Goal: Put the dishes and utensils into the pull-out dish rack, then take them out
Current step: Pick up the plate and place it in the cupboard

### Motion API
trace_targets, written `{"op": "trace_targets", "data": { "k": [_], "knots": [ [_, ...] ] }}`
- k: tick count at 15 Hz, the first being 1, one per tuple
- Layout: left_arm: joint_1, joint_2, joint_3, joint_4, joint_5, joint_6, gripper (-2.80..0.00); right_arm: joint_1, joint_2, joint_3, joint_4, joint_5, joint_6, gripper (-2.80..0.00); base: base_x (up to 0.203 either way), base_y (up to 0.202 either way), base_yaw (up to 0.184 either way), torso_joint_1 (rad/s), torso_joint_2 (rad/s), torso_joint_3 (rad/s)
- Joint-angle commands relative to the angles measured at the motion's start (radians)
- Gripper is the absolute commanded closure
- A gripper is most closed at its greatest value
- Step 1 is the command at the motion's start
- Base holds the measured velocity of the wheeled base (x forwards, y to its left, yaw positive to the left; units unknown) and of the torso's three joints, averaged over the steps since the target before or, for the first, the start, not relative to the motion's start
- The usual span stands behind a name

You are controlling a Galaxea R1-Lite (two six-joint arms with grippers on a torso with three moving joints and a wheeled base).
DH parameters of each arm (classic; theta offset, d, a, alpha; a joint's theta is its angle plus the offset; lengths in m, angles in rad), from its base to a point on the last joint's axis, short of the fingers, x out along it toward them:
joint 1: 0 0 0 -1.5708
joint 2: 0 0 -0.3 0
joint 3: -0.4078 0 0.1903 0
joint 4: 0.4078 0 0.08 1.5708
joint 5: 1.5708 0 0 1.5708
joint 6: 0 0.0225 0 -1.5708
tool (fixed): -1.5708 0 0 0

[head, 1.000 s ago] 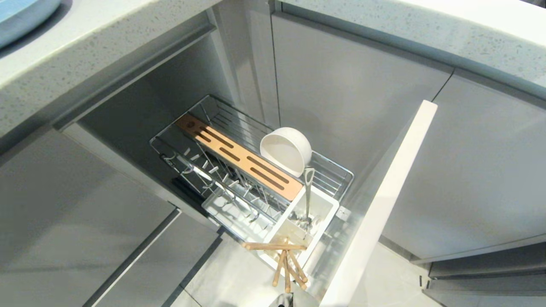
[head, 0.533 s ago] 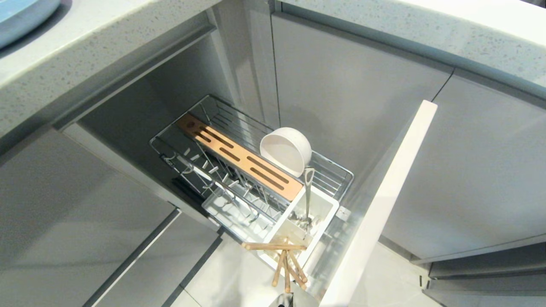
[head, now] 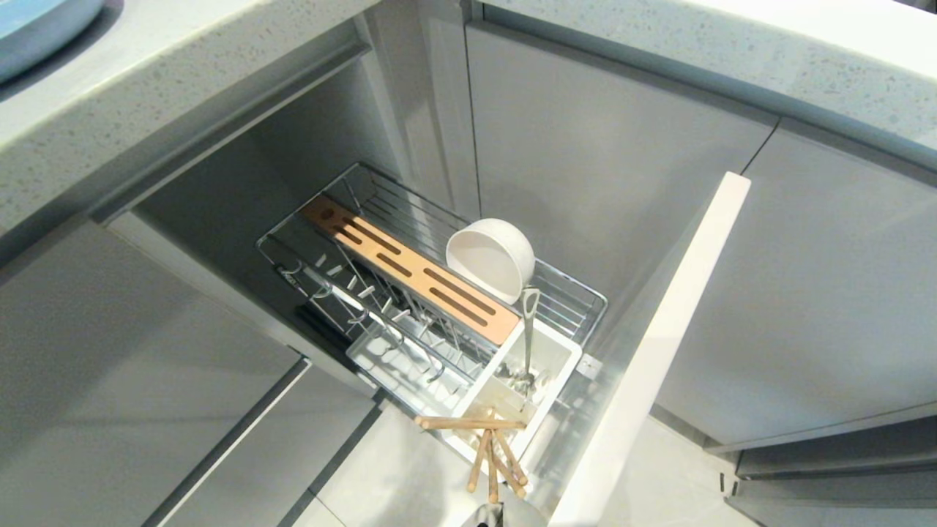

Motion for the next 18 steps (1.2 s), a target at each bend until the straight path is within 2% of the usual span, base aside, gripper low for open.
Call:
{"op": "trace_targets", "data": {
  "k": [1,2,3,5,10,13,15,18],
  "knots": [
    [0.01,0.014,-0.001,0.104,0.087,0.151,0.0,0.001,0.0,0.002,-0.001,0.0,0.0,0.0,0.0,0.0,0.0,0.0,0.0,0.0],
    [0.01,0.016,0.0,0.172,0.143,0.207,0.0,0.001,0.0,0.002,0.0,0.0,0.0,0.0,0.0,0.0,0.0,0.0,0.0,0.0],
    [0.01,0.025,0.0,0.199,0.176,0.229,0.0,0.001,0.0,0.002,-0.001,0.0,0.0,0.0,0.0,0.0,0.0,0.0,0.0,0.0],
    [0.01,0.054,0.0,0.203,0.226,0.232,0.0,0.001,0.0,0.002,-0.001,-0.001,0.0,0.0,0.0,0.0,0.0,0.0,0.0,0.0],
    [0.0,0.178,-0.012,0.202,0.244,0.268,0.0,0.001,0.0,0.002,0.0,0.0,0.0,0.0,0.0,0.0,0.0,0.0,0.0,0.0],
    [-0.144,0.215,-0.012,0.24,0.275,0.26,0.0,0.001,0.0,0.001,0.0,-0.001,0.0,0.0,0.0,0.0,0.0,0.0,0.0,0.0],
    [-0.233,0.224,-0.012,0.264,0.307,0.232,0.0,0.001,0.0,0.0,0.0,0.0,0.0,0.0,0.0,0.0,0.0,0.0,0.0,0.0],
    [-0.272,0.24,-0.012,0.236,0.357,0.213,0.0,0.001,0.0,0.001,-0.001,0.0,0.0,0.0,0.0,0.0,0.0,0.0,0.0,0.0]
  ]
}}
